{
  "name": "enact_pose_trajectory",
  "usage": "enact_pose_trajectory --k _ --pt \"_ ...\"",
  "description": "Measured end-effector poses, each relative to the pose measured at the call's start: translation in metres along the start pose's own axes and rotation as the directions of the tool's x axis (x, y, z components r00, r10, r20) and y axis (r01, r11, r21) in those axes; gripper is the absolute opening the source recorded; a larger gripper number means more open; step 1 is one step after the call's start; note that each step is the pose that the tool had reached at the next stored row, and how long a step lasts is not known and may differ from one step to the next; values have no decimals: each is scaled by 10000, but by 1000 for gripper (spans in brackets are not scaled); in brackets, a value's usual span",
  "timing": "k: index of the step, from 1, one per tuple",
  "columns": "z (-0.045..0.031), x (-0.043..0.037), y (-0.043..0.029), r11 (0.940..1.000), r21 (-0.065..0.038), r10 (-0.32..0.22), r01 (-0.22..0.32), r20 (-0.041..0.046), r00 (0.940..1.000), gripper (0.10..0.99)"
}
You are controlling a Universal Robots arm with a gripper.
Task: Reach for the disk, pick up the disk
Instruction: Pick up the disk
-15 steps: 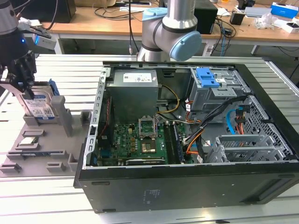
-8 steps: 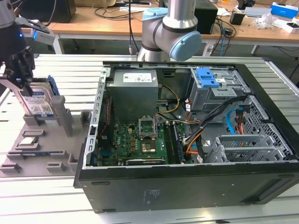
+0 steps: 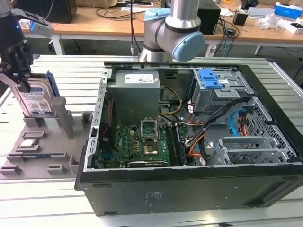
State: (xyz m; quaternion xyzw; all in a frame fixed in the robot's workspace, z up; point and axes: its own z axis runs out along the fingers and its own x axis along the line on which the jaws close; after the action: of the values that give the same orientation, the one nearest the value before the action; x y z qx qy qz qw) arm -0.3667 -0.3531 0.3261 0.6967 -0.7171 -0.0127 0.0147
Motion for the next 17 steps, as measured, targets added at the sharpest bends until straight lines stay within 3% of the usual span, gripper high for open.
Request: enact_pose_trajectory --k 17 --pt "-356 1 -1 10000 -13 0 0 0 10000 365"
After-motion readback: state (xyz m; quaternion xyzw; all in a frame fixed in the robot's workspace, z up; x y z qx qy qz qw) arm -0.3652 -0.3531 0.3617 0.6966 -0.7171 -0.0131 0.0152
